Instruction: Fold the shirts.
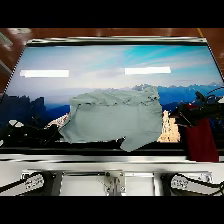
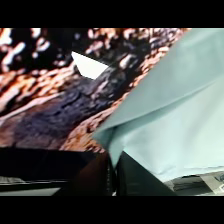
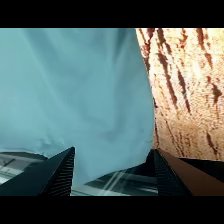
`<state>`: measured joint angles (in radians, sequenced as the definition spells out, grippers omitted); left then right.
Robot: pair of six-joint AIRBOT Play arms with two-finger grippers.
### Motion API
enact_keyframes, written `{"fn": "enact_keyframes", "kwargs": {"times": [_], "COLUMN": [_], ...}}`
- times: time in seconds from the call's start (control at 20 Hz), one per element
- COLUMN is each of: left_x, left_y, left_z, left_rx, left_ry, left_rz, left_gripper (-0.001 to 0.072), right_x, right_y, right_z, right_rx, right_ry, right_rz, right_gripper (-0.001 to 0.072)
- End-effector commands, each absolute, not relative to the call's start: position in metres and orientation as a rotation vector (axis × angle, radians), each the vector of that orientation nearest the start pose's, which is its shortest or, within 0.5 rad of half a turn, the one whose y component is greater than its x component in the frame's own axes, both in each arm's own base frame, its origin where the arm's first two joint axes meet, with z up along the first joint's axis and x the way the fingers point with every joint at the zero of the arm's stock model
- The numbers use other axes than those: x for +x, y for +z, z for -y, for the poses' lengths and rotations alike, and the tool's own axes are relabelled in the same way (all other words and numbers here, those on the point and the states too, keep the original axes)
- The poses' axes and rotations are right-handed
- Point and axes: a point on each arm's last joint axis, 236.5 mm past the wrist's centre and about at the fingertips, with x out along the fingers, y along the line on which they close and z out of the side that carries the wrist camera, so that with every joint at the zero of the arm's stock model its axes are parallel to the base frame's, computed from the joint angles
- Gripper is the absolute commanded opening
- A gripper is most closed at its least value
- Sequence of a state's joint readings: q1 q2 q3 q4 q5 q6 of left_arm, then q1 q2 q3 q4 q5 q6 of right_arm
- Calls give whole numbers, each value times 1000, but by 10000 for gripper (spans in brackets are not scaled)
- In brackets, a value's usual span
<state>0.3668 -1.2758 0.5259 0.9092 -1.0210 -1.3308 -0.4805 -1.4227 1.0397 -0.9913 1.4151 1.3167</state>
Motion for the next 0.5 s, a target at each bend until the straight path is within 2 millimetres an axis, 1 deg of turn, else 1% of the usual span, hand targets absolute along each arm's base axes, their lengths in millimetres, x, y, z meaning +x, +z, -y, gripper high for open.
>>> {"fn": "enact_keyframes", "kwargs": {"times": [0.0, 0.05, 0.15, 0.2, 0.35, 0.45], "left_x": [246, 242, 240, 240, 244, 248], "left_y": [-124, -123, -120, -118, -111, -103], "left_z": [50, 53, 55, 56, 54, 53], "left_rx": [-863, -857, -855, -852, -838, -823], "left_ry": [-102, -125, -142, -145, -149, -152], "left_rz": [-1532, -1545, -1552, -1548, -1516, -1484], "left_gripper": [36, 36, 35, 35, 36, 35], "right_x": [309, 298, 274, 268, 263, 261], "right_y": [-49, -55, -73, -80, -101, -112], "right_z": [26, 23, 14, 10, 4, -4], "right_rx": [750, 750, 745, 759, 804, 831], "right_ry": [154, 158, 186, 188, 146, 127], "right_rz": [-1544, -1582, -1647, -1655, -1635, -1620], "right_gripper": [609, 625, 633, 633, 633, 632]}}
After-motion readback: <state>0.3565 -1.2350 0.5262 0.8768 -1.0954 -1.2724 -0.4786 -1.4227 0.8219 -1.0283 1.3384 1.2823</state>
